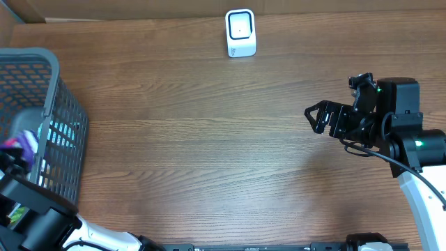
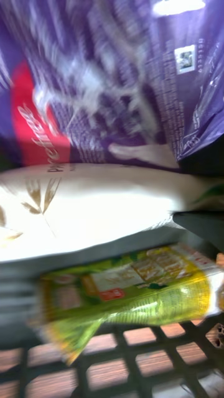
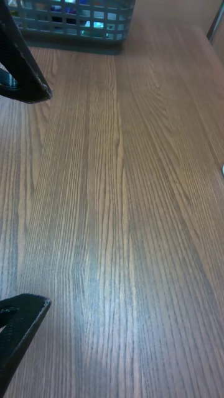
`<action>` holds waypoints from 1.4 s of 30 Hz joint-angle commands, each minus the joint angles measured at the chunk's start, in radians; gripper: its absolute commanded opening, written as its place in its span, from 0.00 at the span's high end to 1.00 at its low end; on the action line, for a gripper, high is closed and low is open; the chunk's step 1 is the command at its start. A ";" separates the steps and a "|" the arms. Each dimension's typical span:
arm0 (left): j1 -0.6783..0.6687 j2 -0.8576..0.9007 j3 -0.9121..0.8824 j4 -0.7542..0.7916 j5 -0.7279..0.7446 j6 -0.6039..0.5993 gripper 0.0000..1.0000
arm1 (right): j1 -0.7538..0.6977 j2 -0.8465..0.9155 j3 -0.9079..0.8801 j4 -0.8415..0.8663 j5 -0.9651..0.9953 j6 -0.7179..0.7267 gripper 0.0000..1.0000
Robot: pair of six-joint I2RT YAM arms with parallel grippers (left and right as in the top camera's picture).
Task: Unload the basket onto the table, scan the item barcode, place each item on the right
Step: 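Reach into the basket and grasp the white cosmetic tube with left gripper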
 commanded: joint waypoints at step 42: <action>-0.126 -0.139 0.247 -0.119 0.058 0.068 0.15 | 0.002 -0.003 0.020 -0.048 0.029 -0.011 0.02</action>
